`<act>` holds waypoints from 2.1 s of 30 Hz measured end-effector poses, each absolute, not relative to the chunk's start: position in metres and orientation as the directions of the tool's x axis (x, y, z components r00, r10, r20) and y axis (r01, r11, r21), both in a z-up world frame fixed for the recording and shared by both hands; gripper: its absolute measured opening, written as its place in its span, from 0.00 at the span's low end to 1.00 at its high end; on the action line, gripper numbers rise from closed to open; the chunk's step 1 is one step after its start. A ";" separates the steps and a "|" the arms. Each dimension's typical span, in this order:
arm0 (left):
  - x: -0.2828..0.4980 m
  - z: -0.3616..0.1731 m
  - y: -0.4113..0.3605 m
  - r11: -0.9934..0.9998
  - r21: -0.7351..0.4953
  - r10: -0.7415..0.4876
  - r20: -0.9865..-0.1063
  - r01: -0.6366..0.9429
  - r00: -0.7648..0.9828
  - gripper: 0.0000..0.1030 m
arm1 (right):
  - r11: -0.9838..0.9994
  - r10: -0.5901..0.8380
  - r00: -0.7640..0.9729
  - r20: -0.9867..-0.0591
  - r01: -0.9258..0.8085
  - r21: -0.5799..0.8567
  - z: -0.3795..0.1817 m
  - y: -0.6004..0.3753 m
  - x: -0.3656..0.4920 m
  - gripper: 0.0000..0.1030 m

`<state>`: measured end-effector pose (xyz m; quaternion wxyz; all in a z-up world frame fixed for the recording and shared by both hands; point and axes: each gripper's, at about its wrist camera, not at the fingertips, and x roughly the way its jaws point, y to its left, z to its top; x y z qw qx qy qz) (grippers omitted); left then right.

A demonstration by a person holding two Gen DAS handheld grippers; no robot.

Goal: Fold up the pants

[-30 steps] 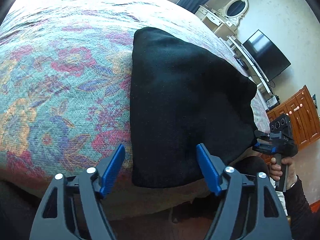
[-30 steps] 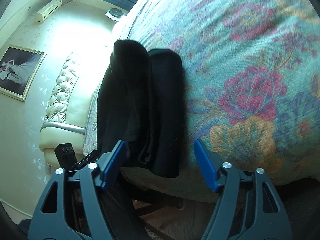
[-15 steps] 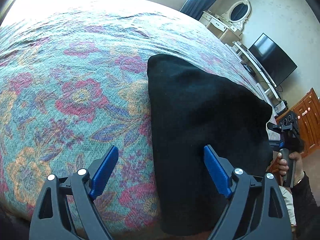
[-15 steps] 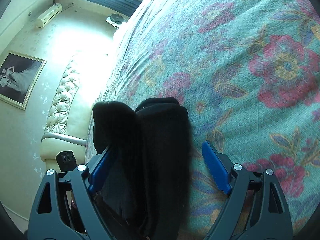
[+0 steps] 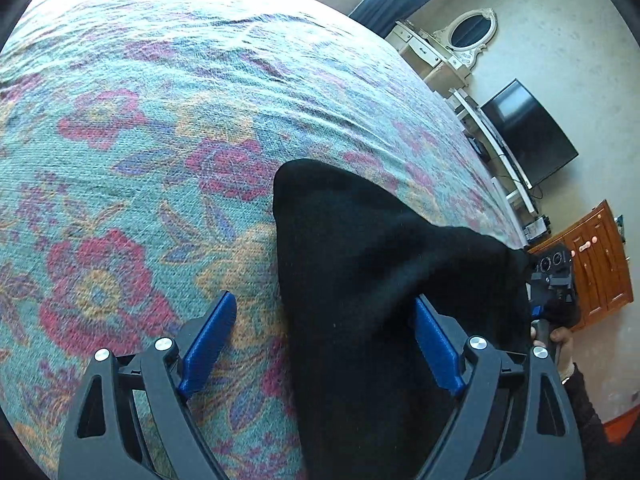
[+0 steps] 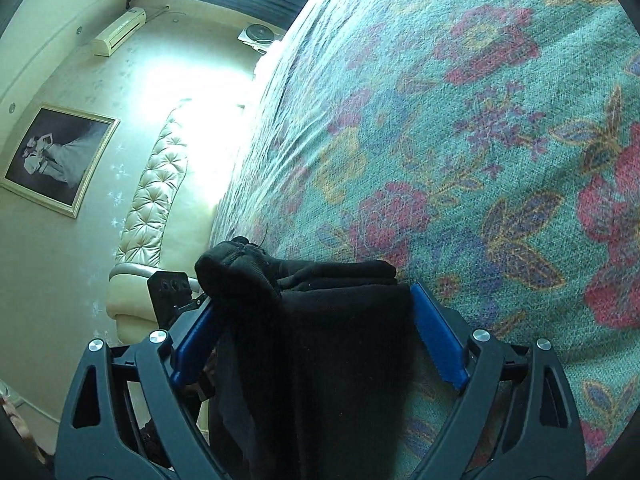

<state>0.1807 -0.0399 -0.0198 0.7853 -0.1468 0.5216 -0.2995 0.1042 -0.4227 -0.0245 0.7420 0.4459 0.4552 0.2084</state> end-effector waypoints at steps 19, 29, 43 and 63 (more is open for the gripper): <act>0.227 -0.032 -0.053 0.662 -0.703 -0.749 -0.627 0.259 0.214 0.83 | 0.486 0.696 0.492 -0.522 0.213 0.848 -0.048 -0.431 0.121 0.30; 0.225 -0.034 -0.054 0.637 -0.710 -0.768 -0.615 0.299 0.178 0.83 | 0.459 0.709 0.516 -0.481 0.181 0.870 -0.052 -0.433 0.114 0.31; 0.219 -0.017 -0.053 0.721 -0.615 -0.690 -0.676 0.318 0.259 0.25 | 0.537 0.668 0.553 -0.498 0.106 0.837 -0.011 -0.409 0.122 0.29; 0.342 -0.010 0.010 0.793 -0.565 -0.608 -0.709 0.227 0.359 0.25 | 0.482 0.716 0.518 -0.468 0.118 0.868 -0.038 -0.367 0.286 0.28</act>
